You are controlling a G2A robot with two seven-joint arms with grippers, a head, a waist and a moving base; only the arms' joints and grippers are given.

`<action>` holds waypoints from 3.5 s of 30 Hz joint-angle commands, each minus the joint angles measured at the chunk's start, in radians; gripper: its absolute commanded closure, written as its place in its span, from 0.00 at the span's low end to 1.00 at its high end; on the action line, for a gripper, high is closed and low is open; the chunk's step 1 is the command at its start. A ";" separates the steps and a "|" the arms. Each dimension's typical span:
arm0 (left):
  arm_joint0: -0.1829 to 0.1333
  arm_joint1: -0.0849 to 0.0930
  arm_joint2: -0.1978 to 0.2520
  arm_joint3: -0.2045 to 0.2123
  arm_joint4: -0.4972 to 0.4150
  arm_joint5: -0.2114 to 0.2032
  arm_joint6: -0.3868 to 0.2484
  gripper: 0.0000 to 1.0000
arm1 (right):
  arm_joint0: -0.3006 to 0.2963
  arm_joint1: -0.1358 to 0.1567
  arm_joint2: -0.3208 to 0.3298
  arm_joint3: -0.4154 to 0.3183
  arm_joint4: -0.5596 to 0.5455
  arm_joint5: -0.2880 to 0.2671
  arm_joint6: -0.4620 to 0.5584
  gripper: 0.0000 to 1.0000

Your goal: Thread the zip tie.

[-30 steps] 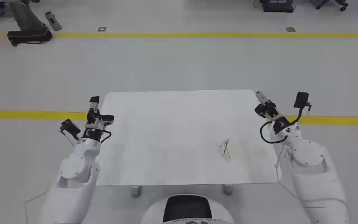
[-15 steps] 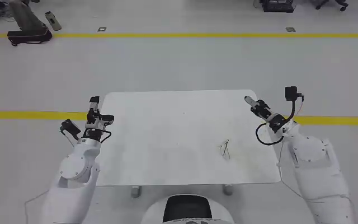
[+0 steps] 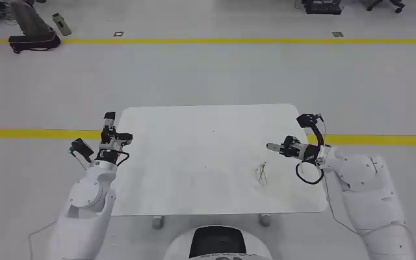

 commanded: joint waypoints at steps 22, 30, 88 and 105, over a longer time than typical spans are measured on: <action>0.000 0.000 0.000 0.000 0.000 0.000 0.000 0.00 | 0.149 0.009 -0.219 0.044 -0.276 -0.041 0.216 0.00; 0.000 0.000 0.000 0.000 0.000 0.000 0.000 0.00 | 0.244 -0.002 -0.372 0.103 -0.412 0.059 0.386 0.00; 0.000 0.000 0.000 0.000 0.000 0.000 0.000 0.00 | 0.500 -0.030 -0.766 0.461 -0.385 0.396 0.346 0.00; 0.000 0.000 0.000 0.000 0.000 0.000 0.000 0.00 | 0.493 -0.031 -0.754 0.448 -0.412 0.442 0.328 0.00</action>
